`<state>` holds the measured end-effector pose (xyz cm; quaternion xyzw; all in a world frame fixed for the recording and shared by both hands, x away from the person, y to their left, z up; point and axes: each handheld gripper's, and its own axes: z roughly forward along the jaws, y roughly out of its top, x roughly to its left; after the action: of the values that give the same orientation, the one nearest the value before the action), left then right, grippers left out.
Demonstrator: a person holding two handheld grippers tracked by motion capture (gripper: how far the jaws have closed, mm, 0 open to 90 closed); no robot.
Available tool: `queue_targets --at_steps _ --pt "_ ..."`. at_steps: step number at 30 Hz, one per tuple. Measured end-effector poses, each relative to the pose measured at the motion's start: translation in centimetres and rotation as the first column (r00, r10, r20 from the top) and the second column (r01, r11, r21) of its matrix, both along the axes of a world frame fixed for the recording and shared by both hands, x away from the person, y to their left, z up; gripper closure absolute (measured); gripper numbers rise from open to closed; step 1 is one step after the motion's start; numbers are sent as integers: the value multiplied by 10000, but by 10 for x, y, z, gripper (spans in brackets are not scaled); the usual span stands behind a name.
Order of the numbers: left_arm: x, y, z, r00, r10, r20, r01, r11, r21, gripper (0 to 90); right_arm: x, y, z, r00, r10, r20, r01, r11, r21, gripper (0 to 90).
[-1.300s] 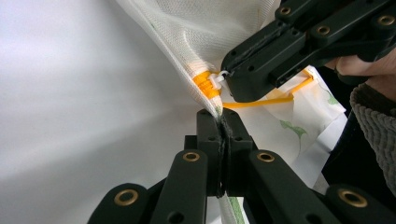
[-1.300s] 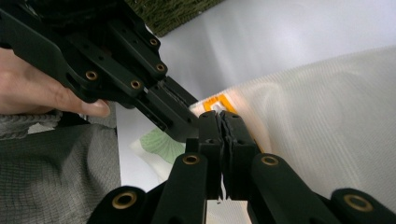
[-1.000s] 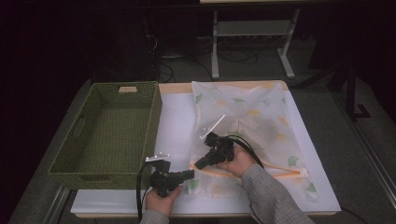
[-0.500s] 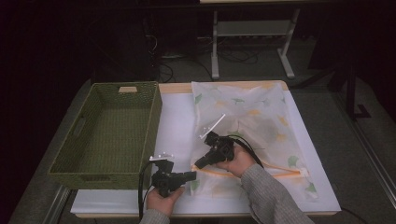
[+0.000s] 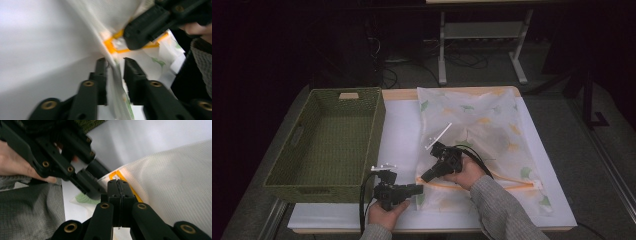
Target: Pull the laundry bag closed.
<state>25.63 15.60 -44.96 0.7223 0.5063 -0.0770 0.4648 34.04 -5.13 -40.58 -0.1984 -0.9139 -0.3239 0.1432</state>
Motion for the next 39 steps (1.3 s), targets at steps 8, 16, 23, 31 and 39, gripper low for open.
queue_targets --at_steps 8,16,23,31,39 --pt "1 3 3 9997 -16 232 18 10000 -81 858 -3 0 -1 9999 122 -46 -124 9995 -298 897" --pt "-3 3 8 9992 245 320 -232 9989 -418 869 -3 -5 0 9998 -126 -149 123 9997 -193 898" --pt "-3 5 10 9982 370 471 -357 9990 -282 870 -5 -9 -4 9997 -228 -28 226 9990 -373 899" --pt "-3 6 12 9973 390 622 -374 9989 -265 870 -6 -19 -3 9996 -261 -66 256 9974 -673 898" --pt "-3 7 12 9969 388 685 -382 9992 -101 869 -6 -32 -2 9991 -404 -130 393 9967 -714 898"
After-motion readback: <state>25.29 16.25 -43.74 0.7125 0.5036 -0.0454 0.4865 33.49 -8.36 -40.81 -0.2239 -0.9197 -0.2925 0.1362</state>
